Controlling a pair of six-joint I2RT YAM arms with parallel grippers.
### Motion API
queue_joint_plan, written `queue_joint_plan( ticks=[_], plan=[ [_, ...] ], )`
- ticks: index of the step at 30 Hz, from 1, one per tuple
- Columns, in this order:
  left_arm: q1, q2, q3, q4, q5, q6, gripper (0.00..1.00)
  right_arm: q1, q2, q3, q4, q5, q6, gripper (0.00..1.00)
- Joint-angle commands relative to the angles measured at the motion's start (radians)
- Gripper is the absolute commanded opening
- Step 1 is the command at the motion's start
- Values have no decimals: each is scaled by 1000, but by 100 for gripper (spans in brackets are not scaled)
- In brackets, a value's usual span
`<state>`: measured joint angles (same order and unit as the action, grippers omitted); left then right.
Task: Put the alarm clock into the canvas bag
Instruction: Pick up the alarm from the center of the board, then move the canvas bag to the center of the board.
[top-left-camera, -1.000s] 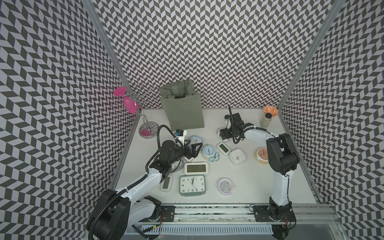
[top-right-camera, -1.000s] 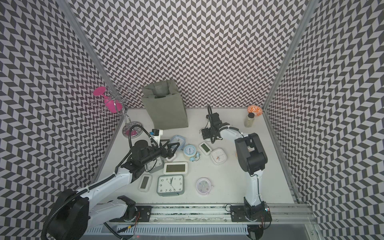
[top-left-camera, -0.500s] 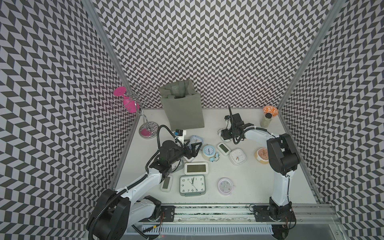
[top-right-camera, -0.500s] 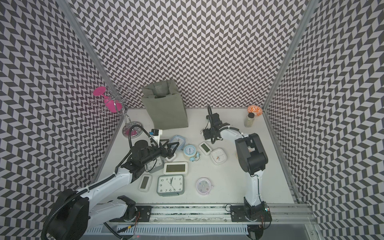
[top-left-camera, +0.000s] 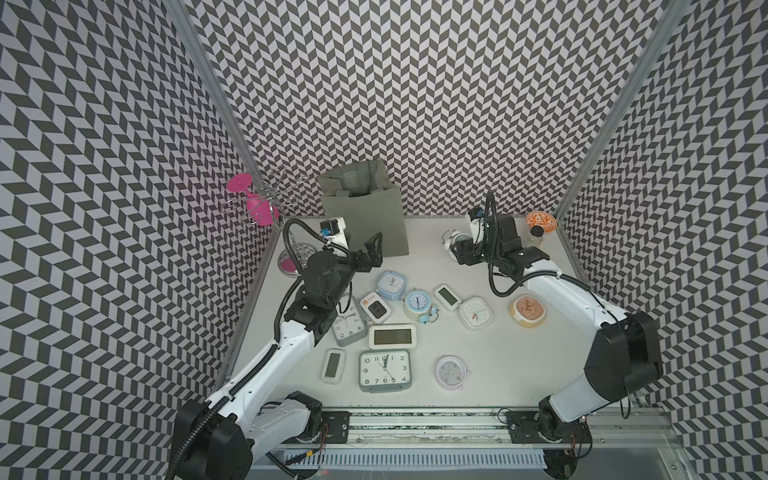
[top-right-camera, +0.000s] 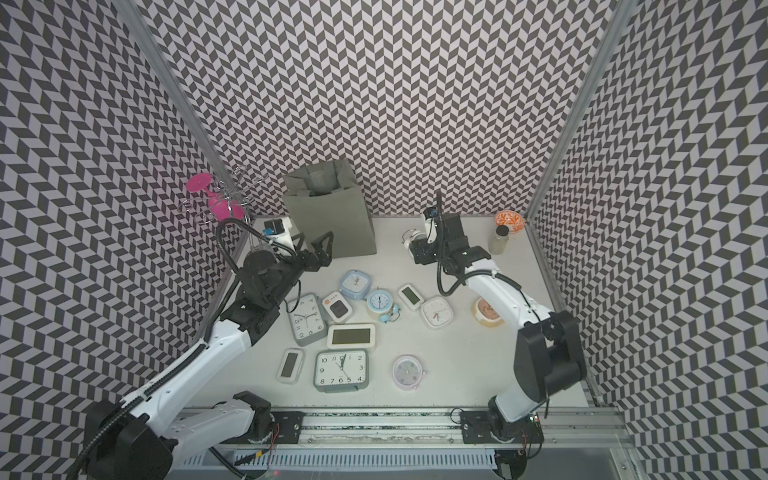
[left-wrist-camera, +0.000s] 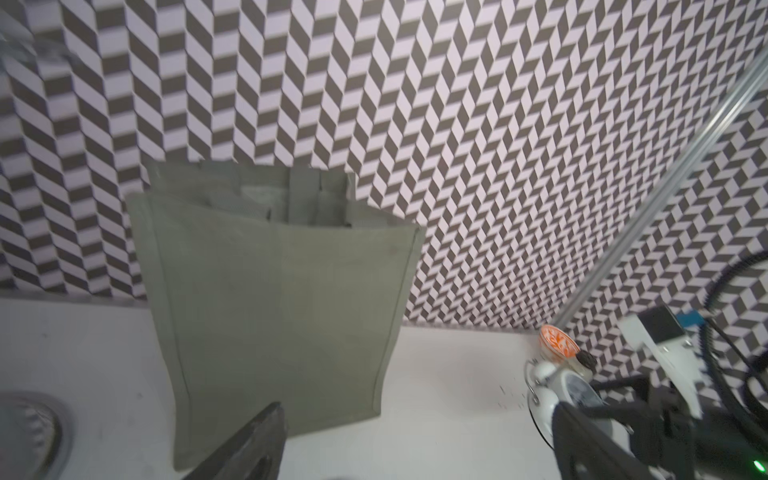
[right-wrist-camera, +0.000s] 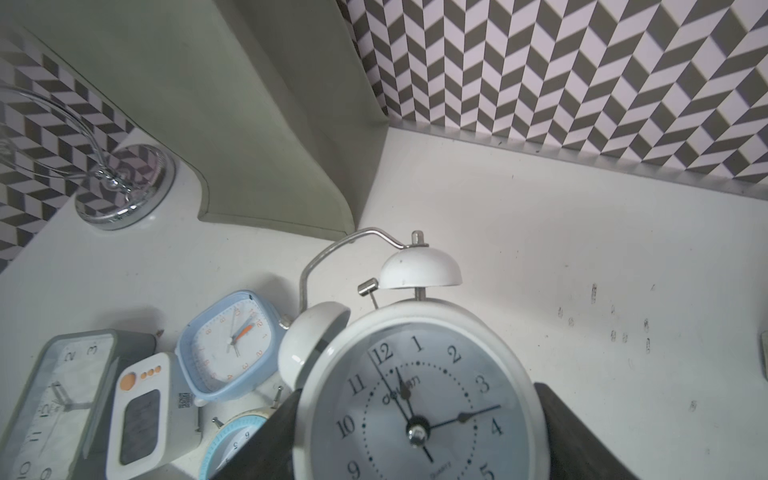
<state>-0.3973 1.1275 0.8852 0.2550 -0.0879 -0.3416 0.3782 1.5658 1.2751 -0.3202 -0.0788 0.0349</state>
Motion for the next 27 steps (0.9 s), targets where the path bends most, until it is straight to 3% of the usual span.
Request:
queue_joint_plan(
  ticks=[1,4,11,14,20,27],
  plan=[
    [6,110,152,-76,-75,132,99,5,-39,-26,88,-5,9,67],
    [6,237,336,-173,-25,248,99,5,-53,-38,93,11,10,67],
    [30,447,588,-318,203,621,99,-14,-56,-62,101,-11,2,67],
    [37,533,687,-398,250,775,99,-20,-54,-62,99,-35,-1,67],
    [42,687,871,-524,133,969,99,-28,-55,-65,84,-55,-4,65],
    [60,804,986,-568,31,1065,99,-30,-46,-63,80,-61,-4,65]
  ],
)
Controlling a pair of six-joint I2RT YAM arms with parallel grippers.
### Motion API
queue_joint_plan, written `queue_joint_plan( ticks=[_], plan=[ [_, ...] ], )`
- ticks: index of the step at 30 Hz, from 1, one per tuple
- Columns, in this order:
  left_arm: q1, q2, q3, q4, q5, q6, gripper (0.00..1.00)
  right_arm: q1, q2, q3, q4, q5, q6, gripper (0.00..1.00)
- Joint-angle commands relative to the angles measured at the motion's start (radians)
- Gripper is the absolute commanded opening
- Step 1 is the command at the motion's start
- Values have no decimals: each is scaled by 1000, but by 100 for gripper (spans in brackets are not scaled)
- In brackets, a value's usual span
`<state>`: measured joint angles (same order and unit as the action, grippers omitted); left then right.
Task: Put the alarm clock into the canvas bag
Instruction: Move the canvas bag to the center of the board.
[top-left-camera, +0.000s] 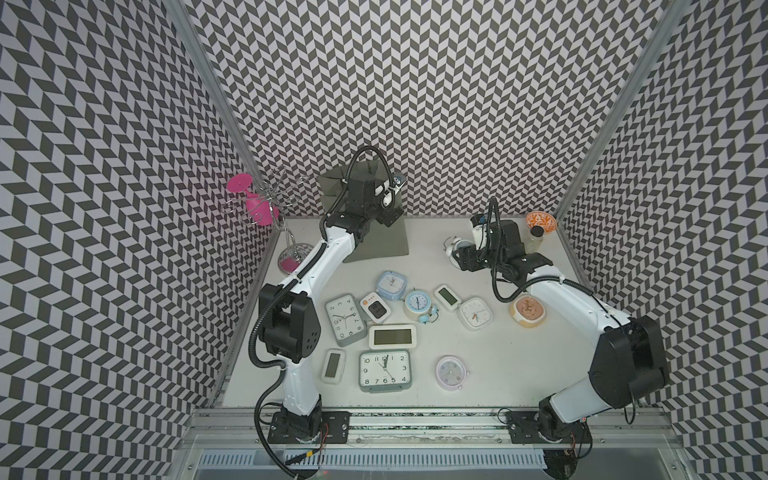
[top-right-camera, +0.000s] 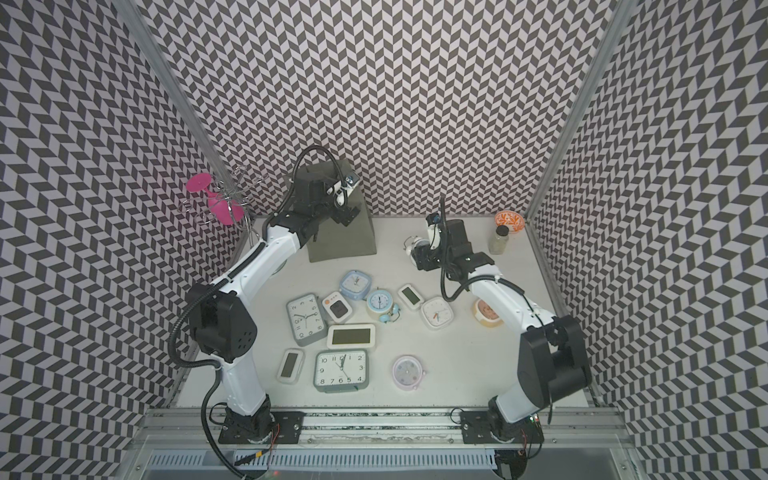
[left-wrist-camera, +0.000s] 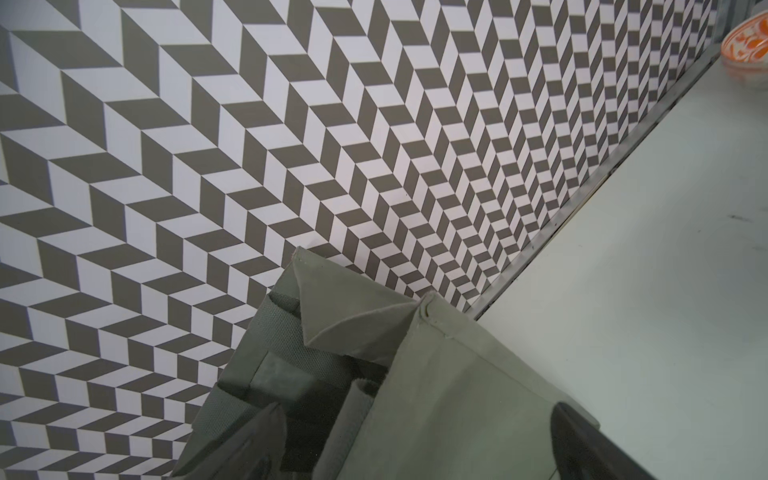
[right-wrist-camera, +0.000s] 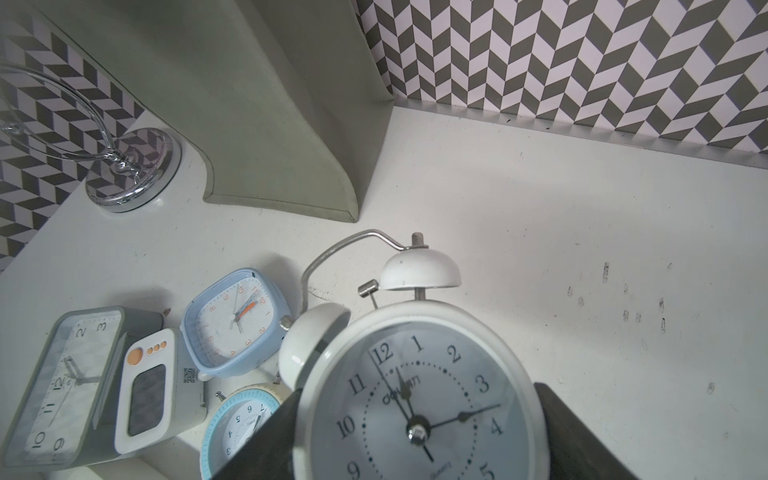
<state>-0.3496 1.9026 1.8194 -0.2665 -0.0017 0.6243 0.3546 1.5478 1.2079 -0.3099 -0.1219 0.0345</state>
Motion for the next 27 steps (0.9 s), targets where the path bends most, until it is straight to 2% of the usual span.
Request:
queue_joint_plan(
  ticks=[1,5,8,10,15,18,21,27],
  plan=[
    [12,49,74,-59,-72,112,99,-6,-28,5,71,-21,-4,65],
    [18,135,200,-158,-102,117,99,-6,-17,8,61,-33,-6,64],
    [18,170,253,-236,-80,113,91,-7,-14,10,60,-37,-8,63],
    [17,173,255,-268,-49,101,80,-6,-14,13,66,-40,-7,63],
    [-20,156,219,-287,-26,111,33,-6,-11,19,74,-42,2,63],
    [-29,150,225,-289,42,101,14,-8,-17,24,58,-15,10,62],
    [-46,137,226,-271,112,94,8,-17,-44,28,42,26,32,62],
    [-123,91,219,-221,231,112,3,-50,-156,-14,85,79,89,62]
  ],
)
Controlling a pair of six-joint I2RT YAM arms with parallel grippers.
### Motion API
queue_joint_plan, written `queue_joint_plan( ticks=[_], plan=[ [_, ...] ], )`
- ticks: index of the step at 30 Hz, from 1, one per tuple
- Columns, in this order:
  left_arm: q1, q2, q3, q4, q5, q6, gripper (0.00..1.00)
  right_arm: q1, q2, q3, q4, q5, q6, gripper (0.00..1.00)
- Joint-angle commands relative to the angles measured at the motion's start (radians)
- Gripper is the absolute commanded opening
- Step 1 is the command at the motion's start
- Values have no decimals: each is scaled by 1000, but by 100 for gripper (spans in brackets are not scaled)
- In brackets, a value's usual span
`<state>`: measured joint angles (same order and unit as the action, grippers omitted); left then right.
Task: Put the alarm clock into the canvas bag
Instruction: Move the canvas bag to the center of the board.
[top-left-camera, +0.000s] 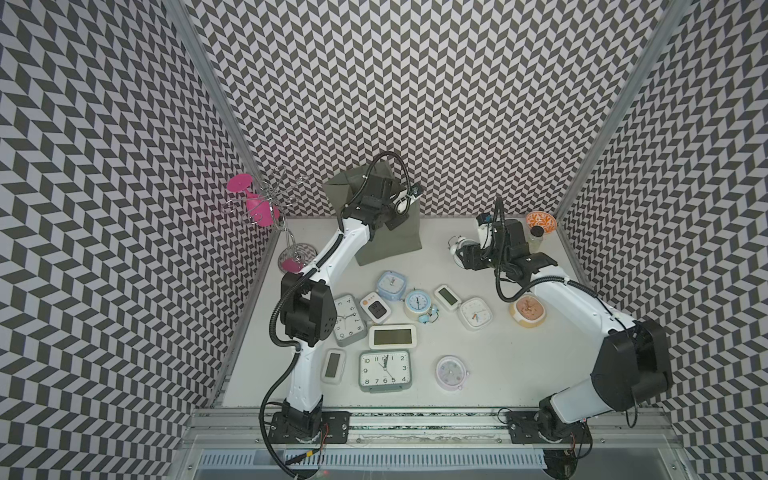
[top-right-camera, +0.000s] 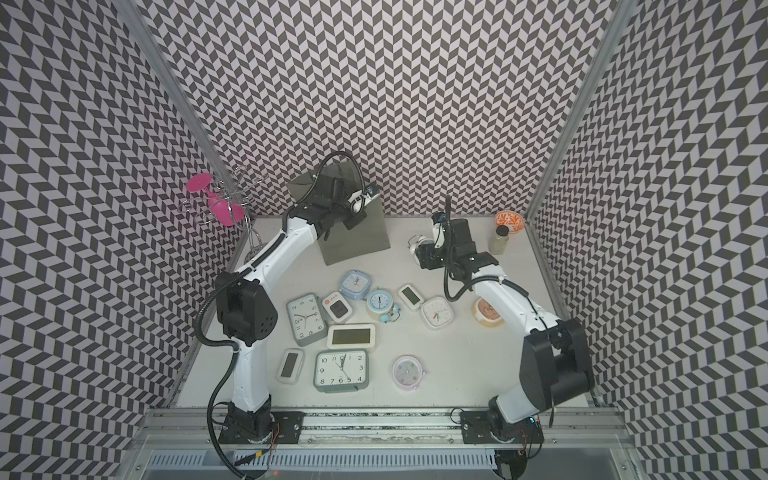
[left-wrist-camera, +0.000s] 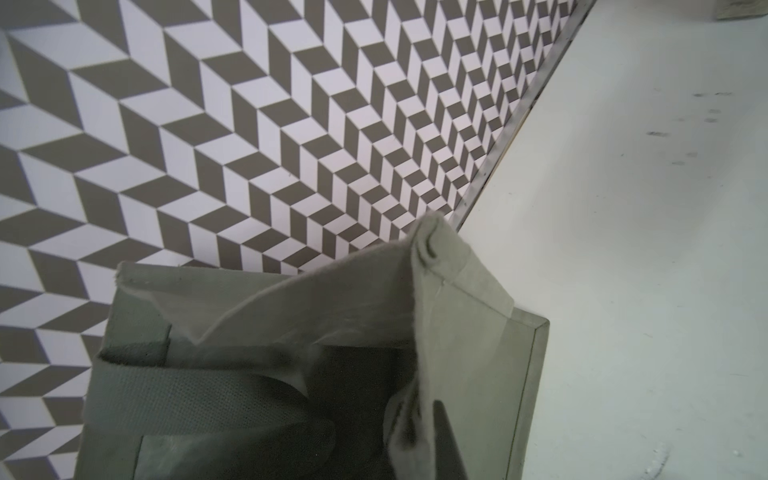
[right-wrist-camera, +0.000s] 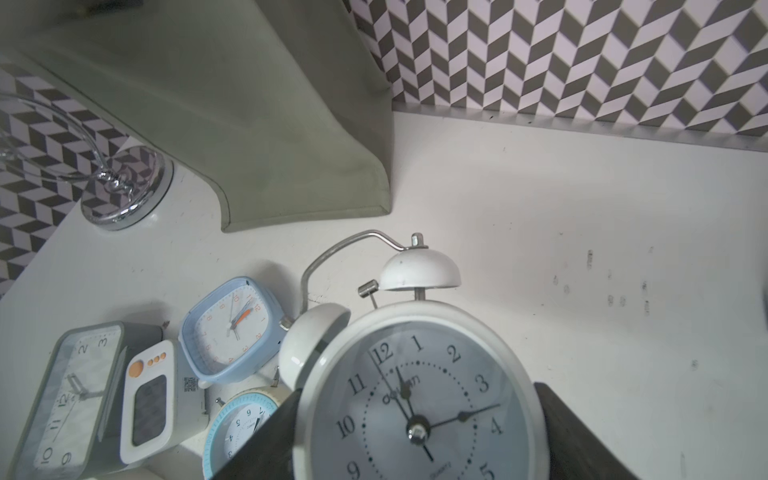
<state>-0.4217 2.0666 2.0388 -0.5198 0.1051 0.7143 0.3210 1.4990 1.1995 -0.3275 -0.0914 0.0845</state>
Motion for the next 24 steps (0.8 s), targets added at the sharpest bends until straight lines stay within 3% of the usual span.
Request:
queue_joint_plan(
  ticks=[1,5,11,15,19,24],
  plan=[
    [-65,-80,-4,42,138,27,2,-22,-129,-17,116,55,43,62],
    [-123,-77,-9,80,176,44,2,-73,-206,-28,106,62,65,62],
    [-218,-25,-5,110,114,80,21,-153,-315,-52,96,70,88,62],
    [-244,-28,5,129,103,36,45,-184,-365,-51,96,72,100,62],
    [-237,-119,-43,215,136,-68,76,-188,-390,-18,90,65,107,62],
    [-178,-290,-186,377,134,-290,98,-186,-390,31,104,19,119,61]
  ],
)
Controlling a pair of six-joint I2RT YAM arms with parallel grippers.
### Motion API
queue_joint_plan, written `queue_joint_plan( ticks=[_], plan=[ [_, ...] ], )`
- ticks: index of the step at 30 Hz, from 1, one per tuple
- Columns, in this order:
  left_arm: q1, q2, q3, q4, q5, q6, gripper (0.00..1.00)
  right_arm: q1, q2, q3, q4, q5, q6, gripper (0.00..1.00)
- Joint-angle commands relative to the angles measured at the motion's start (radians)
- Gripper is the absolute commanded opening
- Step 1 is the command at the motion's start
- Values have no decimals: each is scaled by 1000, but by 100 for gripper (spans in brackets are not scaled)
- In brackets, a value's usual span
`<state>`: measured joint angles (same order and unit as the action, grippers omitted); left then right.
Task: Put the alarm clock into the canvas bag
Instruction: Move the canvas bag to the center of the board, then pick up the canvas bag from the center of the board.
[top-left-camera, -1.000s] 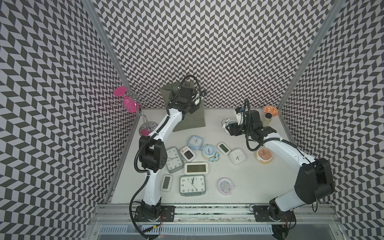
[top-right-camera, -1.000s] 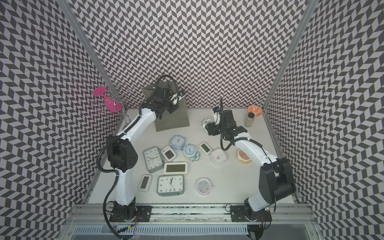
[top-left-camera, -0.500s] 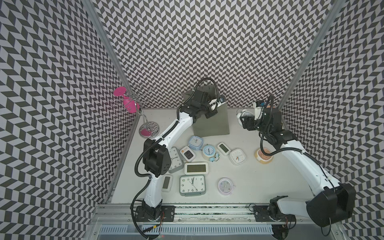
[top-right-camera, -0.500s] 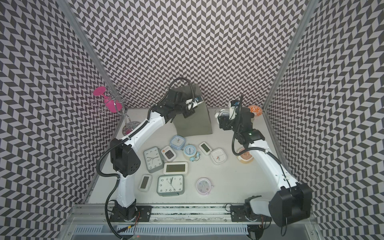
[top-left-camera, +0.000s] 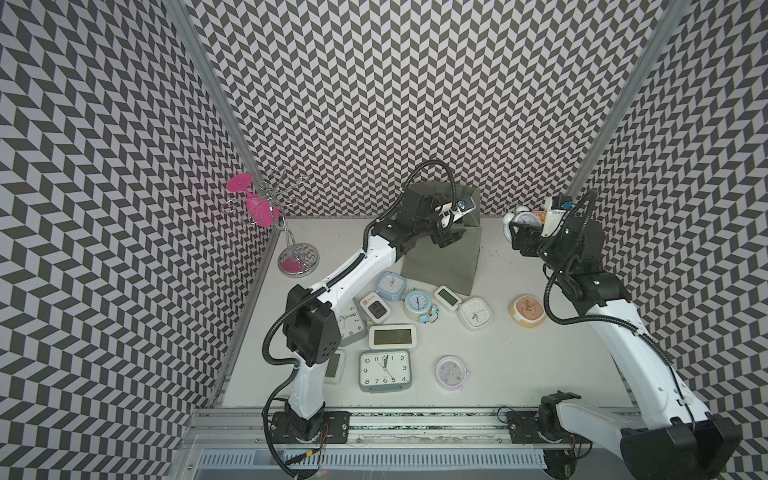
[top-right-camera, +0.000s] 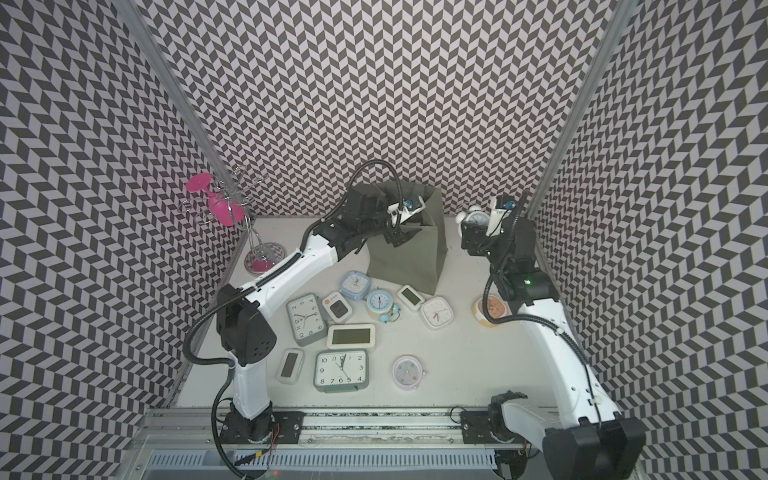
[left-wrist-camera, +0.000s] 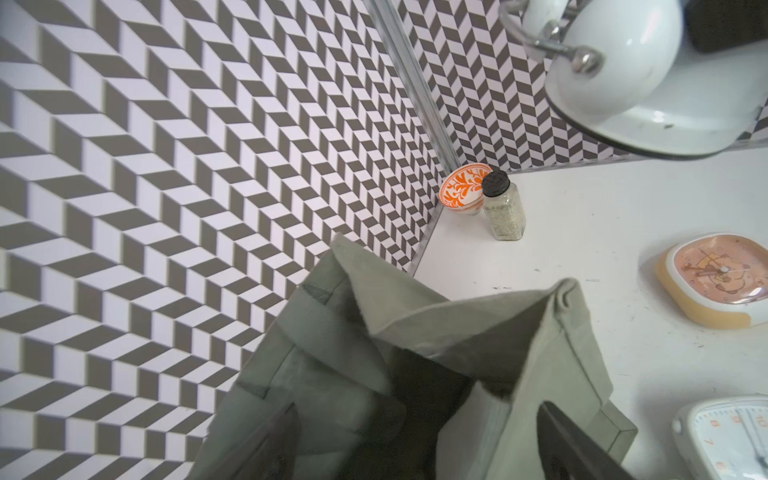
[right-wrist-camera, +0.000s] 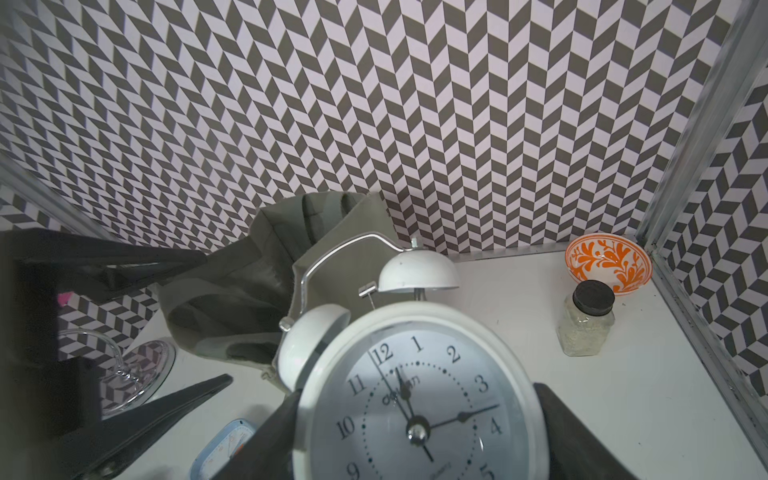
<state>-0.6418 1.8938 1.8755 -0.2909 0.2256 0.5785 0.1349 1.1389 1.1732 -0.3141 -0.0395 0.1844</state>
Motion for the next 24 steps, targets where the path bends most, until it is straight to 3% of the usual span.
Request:
queue_joint_plan(
  ticks=[1,6,10,16,24],
  plan=[
    [65,-142,-46,167,13,-215,99,0,-24,69,97,-57,17,61],
    [179,-146,-48,133,-12,-466,99,39,31,134,105,-102,4,61],
    [257,-7,137,-62,13,-616,98,88,92,209,94,-91,-13,60],
    [300,177,369,-279,127,-678,94,142,192,335,56,-65,-44,60],
    [306,234,382,-285,288,-653,98,166,272,403,31,-61,-69,60]
  ],
)
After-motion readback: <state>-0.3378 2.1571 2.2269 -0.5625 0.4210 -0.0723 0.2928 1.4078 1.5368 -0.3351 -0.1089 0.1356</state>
